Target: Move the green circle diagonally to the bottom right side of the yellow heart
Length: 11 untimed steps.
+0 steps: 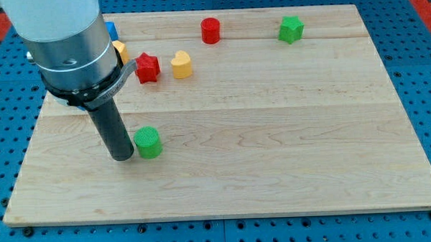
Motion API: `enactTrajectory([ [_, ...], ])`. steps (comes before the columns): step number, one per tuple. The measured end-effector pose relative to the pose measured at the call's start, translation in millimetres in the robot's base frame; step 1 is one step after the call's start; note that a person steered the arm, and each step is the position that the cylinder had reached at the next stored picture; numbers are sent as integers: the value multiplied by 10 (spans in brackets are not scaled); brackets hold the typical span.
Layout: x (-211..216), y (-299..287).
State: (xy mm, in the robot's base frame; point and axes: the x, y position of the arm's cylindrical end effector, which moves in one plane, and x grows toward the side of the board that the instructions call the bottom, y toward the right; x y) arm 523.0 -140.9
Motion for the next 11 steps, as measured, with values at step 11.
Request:
enactTrajectory([
  [11, -561, 2033],
])
